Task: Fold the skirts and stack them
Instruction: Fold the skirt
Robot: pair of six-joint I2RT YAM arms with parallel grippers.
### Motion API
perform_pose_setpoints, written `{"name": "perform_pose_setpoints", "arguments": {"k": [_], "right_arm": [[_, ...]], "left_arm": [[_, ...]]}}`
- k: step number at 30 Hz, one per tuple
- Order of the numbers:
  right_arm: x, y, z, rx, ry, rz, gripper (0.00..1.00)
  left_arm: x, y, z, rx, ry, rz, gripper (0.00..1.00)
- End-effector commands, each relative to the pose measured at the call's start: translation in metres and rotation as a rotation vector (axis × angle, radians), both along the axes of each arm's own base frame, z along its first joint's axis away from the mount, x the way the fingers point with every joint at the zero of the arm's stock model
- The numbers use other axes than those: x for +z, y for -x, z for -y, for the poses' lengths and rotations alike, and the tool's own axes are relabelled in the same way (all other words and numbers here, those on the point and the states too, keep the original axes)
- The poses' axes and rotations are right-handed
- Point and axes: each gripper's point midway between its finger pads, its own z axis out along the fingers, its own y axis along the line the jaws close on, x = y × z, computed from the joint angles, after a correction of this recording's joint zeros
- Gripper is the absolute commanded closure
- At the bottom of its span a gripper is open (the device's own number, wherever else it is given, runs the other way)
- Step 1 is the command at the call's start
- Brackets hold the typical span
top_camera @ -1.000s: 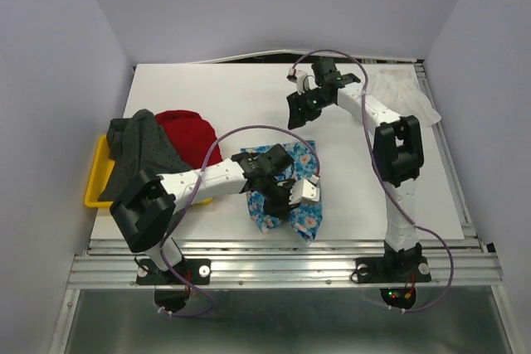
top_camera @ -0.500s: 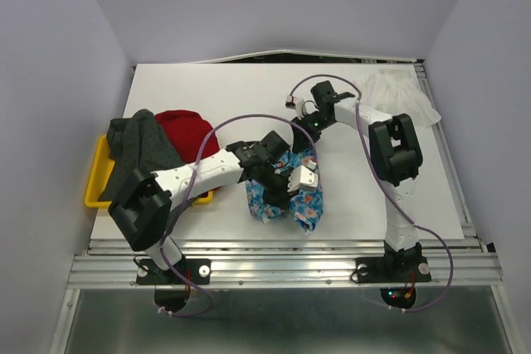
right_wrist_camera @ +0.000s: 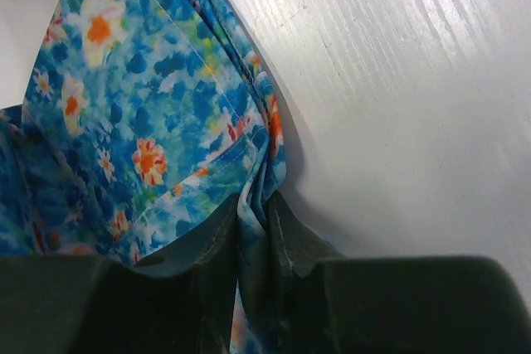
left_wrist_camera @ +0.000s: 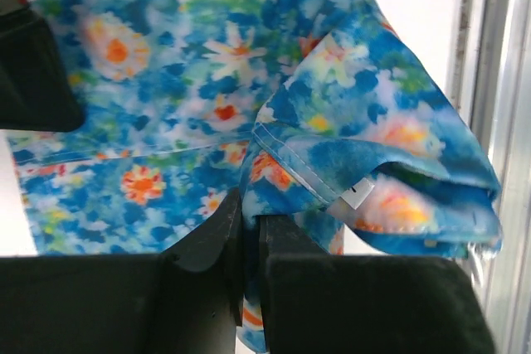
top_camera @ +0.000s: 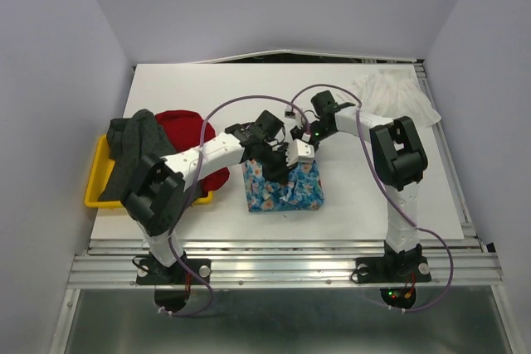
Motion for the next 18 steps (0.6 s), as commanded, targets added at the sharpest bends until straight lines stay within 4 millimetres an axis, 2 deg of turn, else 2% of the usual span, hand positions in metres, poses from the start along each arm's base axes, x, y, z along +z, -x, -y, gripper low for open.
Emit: {"name": "perform_pose_setpoints", "arguments": {"k": [1, 5, 11, 15, 16, 18], "right_arm": [[-0.043, 0.026, 0.02, 0.033, 0.131, -0.059, 0.75], [-0.045, 0.029, 0.02, 0.045, 0.129, -0.06, 0.75], [-0.049, 0.03, 0.021, 0.044, 0.131, -0.071, 0.75], [-0.05, 0.028, 0.022, 0.04, 0.142, -0.065, 0.75], [-0.05, 0.027, 0.023, 0.038, 0.148, -0.062, 0.75], [-0.05, 0.026, 0.023, 0.036, 0.155, -0.059, 0.75]], "left_arm": [[0.022, -0.046, 0.011, 0.07, 0.052, 0.13, 1.0], [0.022, -0.067, 0.011, 0.112, 0.053, 0.169, 1.0], [-0.001, -0.083, 0.009, 0.136, 0.012, 0.178, 1.0], [-0.022, -0.084, 0.004, 0.148, -0.017, 0.156, 0.88], [-0.024, -0.085, 0.003, 0.148, -0.022, 0.161, 0.79], [-0.025, -0.087, -0.001, 0.171, -0.035, 0.175, 0.68]]}}
